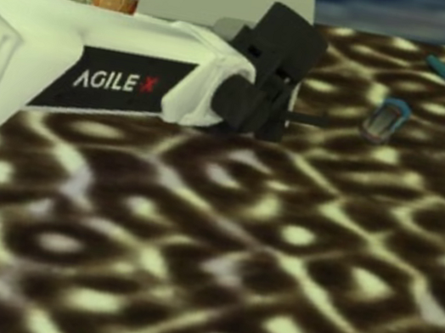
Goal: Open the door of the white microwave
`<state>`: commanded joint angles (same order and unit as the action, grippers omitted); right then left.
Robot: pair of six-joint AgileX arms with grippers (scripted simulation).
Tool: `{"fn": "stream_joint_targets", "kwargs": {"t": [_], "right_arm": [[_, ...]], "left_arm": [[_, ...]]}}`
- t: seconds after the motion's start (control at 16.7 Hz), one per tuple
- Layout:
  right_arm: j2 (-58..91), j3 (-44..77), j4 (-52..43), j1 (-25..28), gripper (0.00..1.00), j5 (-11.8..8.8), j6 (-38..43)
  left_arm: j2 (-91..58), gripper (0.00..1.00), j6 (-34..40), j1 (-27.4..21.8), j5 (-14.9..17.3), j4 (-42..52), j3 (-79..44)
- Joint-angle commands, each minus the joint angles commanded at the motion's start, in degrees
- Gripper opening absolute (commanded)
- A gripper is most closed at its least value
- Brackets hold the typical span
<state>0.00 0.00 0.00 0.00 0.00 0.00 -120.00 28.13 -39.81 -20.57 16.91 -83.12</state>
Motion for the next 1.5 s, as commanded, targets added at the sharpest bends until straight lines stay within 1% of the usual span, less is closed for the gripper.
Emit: {"fn": "stream_joint_targets", "kwargs": {"t": [0.66, 0.78, 1.14, 1.5], "right_arm": [[0.0, 0.0, 0.0, 0.0, 1.0, 0.0, 0.0], [0.0, 0.0, 0.0, 0.0, 1.0, 0.0, 0.0], [0.0, 0.0, 0.0, 0.0, 1.0, 0.0, 0.0], [0.0, 0.0, 0.0, 0.0, 1.0, 0.0, 0.0]], "left_arm": [[0.0, 0.0, 0.0, 0.0, 0.0, 0.0, 0.0], [-0.07, 0.0, 0.11, -0.39, 0.39, -0.11, -0.12], [2.14, 0.0, -2.69, 0.32, 1.88, -2.28, 3.31], [2.14, 0.0, -2.79, 0.34, 1.93, -2.28, 3.49]]}}
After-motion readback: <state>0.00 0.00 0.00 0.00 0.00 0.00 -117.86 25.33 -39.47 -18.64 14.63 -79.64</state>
